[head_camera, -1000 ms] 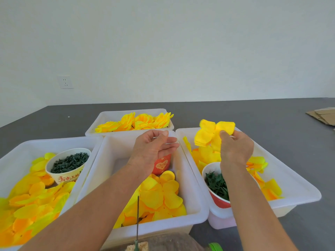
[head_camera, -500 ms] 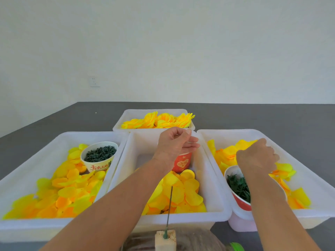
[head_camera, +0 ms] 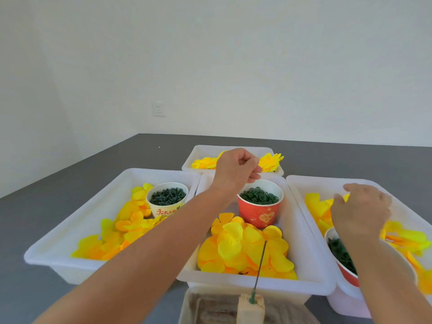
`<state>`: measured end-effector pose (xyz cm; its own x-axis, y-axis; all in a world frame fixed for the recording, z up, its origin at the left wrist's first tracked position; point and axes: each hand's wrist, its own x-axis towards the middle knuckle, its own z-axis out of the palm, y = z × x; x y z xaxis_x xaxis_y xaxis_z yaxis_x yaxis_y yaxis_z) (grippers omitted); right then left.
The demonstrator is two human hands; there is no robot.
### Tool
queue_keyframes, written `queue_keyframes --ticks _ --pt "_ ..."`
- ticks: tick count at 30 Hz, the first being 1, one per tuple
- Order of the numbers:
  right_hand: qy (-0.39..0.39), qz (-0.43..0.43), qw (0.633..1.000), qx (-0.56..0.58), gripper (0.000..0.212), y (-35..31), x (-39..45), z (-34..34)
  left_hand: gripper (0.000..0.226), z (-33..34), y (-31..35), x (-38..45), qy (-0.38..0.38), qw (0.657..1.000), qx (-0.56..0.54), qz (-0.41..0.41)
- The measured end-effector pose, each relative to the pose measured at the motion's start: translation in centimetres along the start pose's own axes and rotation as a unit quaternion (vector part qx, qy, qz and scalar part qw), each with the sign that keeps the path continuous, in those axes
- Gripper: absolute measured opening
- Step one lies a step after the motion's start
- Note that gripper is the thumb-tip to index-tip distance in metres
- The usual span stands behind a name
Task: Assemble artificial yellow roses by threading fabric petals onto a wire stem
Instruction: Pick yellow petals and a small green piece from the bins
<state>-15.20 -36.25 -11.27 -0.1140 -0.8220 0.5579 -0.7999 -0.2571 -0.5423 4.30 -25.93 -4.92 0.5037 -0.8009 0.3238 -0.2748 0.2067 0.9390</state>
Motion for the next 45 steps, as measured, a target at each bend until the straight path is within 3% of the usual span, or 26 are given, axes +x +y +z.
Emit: queue_keyframes --ticks 4,11,16,23,28,35,45 --pt "-0.026 -0.127 0.987 0.095 0.012 -1.4 -0.8 0.1 0.021 -4.3 -1.5 0.3 0.069 0.981 0.179 0.003" --pt "-0.1 -0.258 0.947 0.165 0.007 -3.9 -2.0 -0.3 0.024 -10.6 -4.3 0.5 0.103 0.855 0.506 -0.042" --pt "-0.178 -0.273 0.913 0.245 0.008 -6.7 -2.2 -0.4 0.009 -11.5 -6.3 0.6 0.065 0.787 0.6 -0.126" --pt "-0.311 -0.197 0.837 0.405 0.017 -9.7 -3.4 0.5 0.023 -11.8 -7.8 0.8 0.018 0.743 0.65 -0.16" --pt "-0.334 -0.179 0.816 0.436 0.021 -9.6 -4.3 1.1 0.026 -12.2 -8.5 1.1 0.01 0.735 0.66 -0.154" --pt "-0.372 -0.195 0.802 0.425 0.012 -10.0 -5.0 1.5 0.027 -13.3 -8.7 1.6 -0.003 0.787 0.595 -0.164" --pt "-0.385 -0.187 0.818 0.385 0.012 -10.0 -5.6 1.8 0.03 -13.7 -9.5 2.0 -0.011 0.77 0.619 -0.156"
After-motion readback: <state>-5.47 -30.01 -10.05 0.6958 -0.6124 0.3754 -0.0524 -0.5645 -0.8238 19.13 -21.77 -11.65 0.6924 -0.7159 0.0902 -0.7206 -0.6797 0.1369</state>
